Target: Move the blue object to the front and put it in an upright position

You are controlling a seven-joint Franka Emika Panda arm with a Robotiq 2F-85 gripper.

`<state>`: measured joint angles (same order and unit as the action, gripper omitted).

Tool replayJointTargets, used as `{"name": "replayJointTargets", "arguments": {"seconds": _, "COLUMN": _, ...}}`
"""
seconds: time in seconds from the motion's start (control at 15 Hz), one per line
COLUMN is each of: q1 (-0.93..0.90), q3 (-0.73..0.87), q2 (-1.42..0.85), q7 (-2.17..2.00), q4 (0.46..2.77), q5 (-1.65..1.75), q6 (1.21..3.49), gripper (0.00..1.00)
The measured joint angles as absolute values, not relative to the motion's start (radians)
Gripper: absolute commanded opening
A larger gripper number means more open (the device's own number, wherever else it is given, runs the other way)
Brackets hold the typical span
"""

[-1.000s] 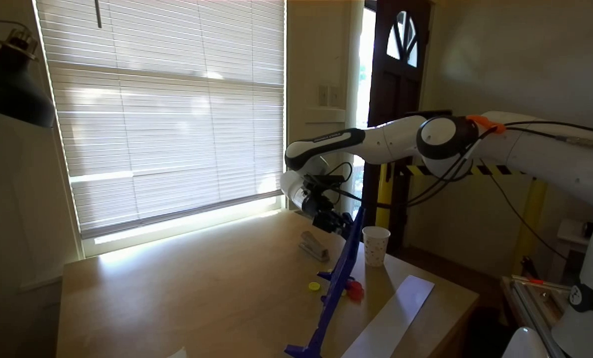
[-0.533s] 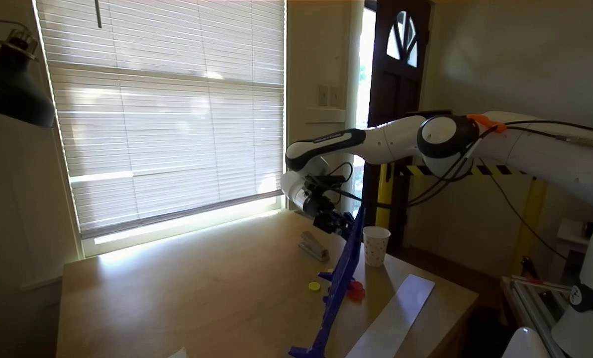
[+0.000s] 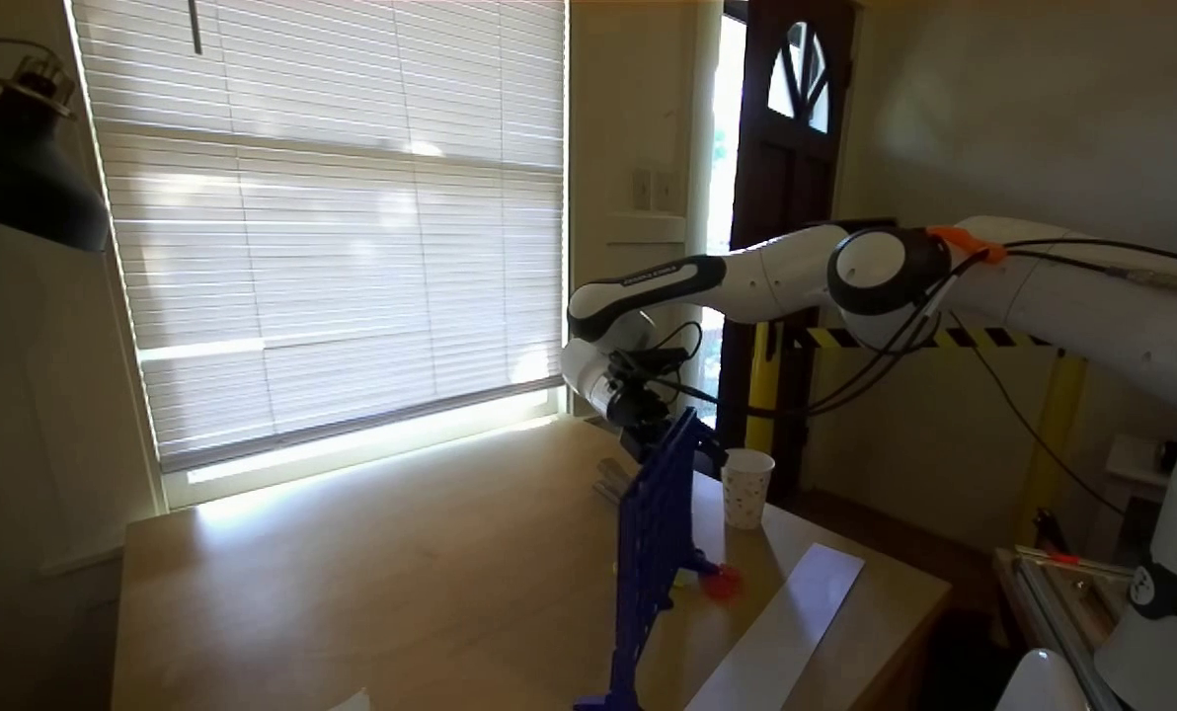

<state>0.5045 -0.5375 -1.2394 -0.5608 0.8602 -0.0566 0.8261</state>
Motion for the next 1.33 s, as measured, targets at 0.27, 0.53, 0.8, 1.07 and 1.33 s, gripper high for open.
{"name": "replayJointTargets", "arguments": {"seconds": 0.27, "q1": 0.478, "q3": -0.473, "q2": -1.222, "q7": -0.526, "q4": 0.859, "q5": -0.048, "q6": 0.826, "gripper": 1.0}}
{"name": "replayJointTargets", "arguments": {"seconds": 0.53, "q1": 0.426, "q3": -0.367, "q2": -1.198, "q7": -0.451, "q4": 0.843, "q5": -0.045, "q6": 0.827, "gripper": 1.0}}
{"name": "replayJointTargets", "arguments": {"seconds": 0.8, "q1": 0.299, "q3": -0.143, "q2": -1.185, "q7": -0.25, "q4": 0.757, "q5": -0.05, "q6": 0.833, "gripper": 1.0}}
{"name": "replayJointTargets", "arguments": {"seconds": 1.07, "q1": 0.268, "q3": -0.134, "q2": -1.204, "q7": -0.116, "q4": 0.635, "q5": 0.028, "q6": 0.853, "gripper": 1.0}}
{"name": "replayJointTargets", "arguments": {"seconds": 1.33, "q1": 0.241, "q3": -0.103, "q2": -1.214, "q7": 0.045, "q4": 0.543, "q5": 0.082, "q6": 0.94, "gripper": 1.0}}
